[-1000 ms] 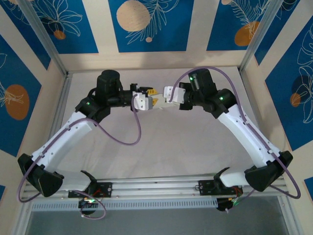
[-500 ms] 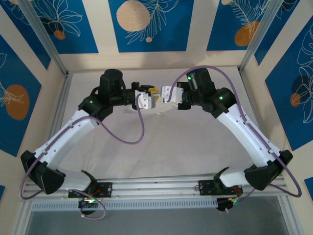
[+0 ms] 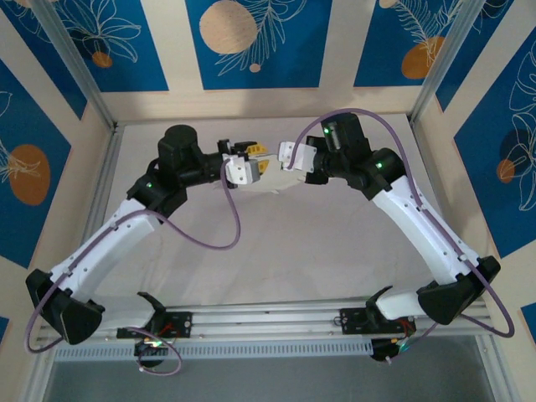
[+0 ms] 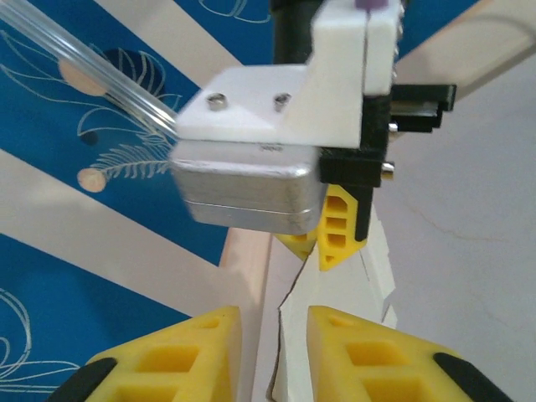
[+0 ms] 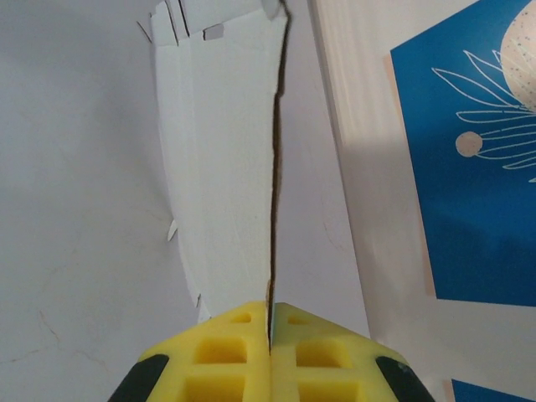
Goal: Fold the paper box
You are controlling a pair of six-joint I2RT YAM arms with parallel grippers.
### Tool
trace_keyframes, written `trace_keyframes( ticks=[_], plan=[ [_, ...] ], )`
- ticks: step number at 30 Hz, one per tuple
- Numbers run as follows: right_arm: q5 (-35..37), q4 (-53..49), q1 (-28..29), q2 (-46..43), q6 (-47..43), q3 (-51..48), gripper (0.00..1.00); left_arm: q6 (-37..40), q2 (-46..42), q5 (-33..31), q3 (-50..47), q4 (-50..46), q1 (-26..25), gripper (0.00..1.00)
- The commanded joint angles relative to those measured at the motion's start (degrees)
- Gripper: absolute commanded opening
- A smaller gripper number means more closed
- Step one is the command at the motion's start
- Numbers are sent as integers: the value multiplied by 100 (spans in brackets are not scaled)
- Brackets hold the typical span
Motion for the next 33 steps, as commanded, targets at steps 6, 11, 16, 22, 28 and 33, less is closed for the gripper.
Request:
trace_keyframes(
  ticks=[6,11,16,22,28,33],
  plan=[
    [39,121,-15,-43,104,112,0,-334,-183,17,-191,395,299,21],
    [24,105,-16,-79,99,104,0,-532,-220,59,-353,664,457,20],
    [8,70,54,-84,90,99,0,-692,-120,107,-377,815,469,20],
    [26,34,89,3,127,132,0,-776,-25,367,-345,830,468,20],
    [-22,-3,98,91,183,291,0,-620,2,480,-445,671,450,21],
    [3,-53,122,191,195,438,0,-355,18,430,-445,469,351,21]
  ],
)
